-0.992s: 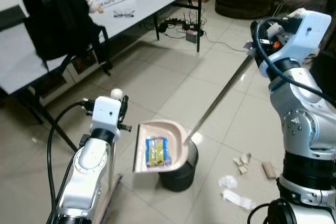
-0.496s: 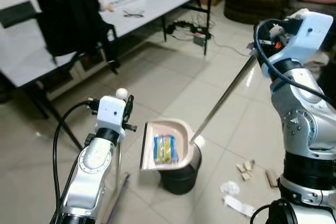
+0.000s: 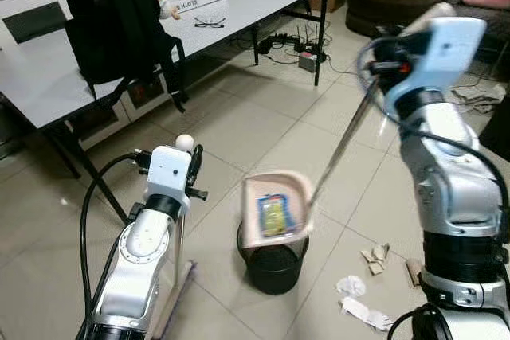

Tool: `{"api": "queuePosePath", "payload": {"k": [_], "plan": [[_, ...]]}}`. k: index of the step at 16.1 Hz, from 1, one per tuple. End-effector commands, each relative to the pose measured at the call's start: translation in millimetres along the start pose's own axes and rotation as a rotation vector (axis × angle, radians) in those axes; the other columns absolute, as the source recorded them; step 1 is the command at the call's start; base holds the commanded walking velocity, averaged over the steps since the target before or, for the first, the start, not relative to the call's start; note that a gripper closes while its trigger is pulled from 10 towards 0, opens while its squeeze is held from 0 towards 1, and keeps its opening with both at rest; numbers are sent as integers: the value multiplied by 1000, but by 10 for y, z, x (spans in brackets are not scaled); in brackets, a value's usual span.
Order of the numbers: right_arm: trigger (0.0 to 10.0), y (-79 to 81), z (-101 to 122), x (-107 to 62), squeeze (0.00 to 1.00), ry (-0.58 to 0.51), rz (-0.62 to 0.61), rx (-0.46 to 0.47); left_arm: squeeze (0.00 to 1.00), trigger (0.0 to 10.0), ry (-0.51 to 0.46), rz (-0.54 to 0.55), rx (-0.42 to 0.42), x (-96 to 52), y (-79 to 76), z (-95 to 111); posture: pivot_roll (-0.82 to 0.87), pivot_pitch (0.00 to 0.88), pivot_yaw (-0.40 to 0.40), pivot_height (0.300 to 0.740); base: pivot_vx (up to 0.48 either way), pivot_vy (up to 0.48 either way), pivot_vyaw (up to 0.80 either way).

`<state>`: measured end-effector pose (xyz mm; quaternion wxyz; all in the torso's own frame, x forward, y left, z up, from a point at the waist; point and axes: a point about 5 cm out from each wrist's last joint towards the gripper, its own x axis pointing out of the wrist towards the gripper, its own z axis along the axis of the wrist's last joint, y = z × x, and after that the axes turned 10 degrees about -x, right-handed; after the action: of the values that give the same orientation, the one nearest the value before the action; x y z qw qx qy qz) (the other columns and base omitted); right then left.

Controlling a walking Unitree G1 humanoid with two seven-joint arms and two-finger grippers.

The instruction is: Sweep floor

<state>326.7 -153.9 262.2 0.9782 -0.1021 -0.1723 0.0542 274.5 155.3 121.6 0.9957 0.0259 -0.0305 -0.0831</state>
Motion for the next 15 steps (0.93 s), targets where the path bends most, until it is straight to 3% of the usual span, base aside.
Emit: {"api": "queuePosePath", "payload": {"k": [1,4,6,9,12,13,15], "plan": [[10000,126,162,56,0,-99,63,-86,0,10000,-19,13,26,18,39,38,-69,0,78,740,0,0,0],[10000,286,159,39,0,-140,125,-166,0,10000,-18,13,25,18,36,36,-69,0,78,740,0,0,0],[10000,503,173,-32,0,-225,214,-251,0,10000,-18,11,26,15,28,34,-70,0,78,740,0,0,0],[10000,738,123,-131,0,-264,309,-280,0,10000,-19,9,27,14,20,33,-69,0,76,740,0,0,0],[10000,834,139,-170,0,-290,354,-287,0,10000,-16,9,27,8,23,28,-71,0,76,740,0,0,0],[10000,964,142,-230,0,-313,445,-327,0,10000,-15,8,27,7,18,25,-72,0,75,740,0,0,0],[10000,1034,119,-269,0,-336,489,-381,0,10000,-15,7,26,8,15,22,-73,0,75,740,0,0,0]]}}
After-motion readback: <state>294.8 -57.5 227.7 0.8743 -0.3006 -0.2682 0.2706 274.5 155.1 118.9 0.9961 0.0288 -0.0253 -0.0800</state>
